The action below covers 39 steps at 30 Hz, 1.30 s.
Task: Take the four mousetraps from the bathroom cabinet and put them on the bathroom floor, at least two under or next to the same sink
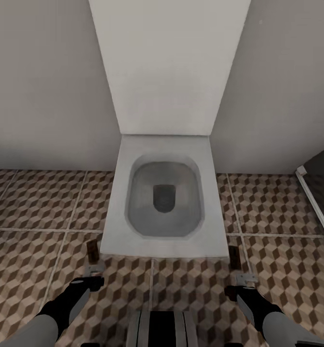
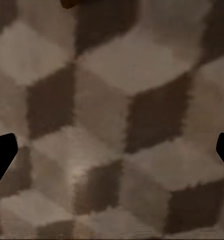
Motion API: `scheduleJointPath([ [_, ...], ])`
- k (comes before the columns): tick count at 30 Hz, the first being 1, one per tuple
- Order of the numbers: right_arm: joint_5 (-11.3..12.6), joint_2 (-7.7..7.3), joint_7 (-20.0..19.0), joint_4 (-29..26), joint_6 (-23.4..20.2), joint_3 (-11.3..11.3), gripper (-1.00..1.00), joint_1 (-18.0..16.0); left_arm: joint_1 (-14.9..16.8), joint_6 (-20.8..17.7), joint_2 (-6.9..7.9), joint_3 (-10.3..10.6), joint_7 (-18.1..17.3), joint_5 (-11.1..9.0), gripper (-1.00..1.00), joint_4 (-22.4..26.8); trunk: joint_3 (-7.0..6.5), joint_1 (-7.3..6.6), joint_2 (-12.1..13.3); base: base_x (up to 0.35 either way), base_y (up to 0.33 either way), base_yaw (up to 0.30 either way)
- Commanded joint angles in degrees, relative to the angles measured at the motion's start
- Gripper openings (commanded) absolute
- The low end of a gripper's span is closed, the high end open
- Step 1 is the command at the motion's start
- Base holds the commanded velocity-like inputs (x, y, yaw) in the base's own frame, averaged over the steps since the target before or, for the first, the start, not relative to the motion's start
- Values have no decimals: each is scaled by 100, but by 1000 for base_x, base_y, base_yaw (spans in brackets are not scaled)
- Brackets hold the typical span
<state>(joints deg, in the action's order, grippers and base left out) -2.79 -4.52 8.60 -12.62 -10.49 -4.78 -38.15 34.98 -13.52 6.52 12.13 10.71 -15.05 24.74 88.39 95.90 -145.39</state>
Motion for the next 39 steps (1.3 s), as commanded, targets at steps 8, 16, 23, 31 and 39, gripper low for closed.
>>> scheduleJointPath([
  [8,-29,3,2,-12,-32,-41,100,1,0,-28,7,51,45,-60,100,14,3,-5,-1,-343,0,0],
  [16,-29,3,4,-12,-32,-41,100,1,0,-26,7,51,45,-60,100,14,3,-5,-1,-344,0,0],
  [23,-29,3,9,-12,-32,-41,100,1,0,-21,7,51,45,-60,100,14,3,-5,-1,-344,0,0],
  [31,-29,10,10,-12,-32,-41,100,1,0,-12,2,48,49,-61,100,16,3,-5,-1,-344,0,0],
  [39,-29,11,10,-12,-32,-41,100,1,0,-2,-6,45,51,-70,100,28,3,-5,-1,-328,16,0],
])
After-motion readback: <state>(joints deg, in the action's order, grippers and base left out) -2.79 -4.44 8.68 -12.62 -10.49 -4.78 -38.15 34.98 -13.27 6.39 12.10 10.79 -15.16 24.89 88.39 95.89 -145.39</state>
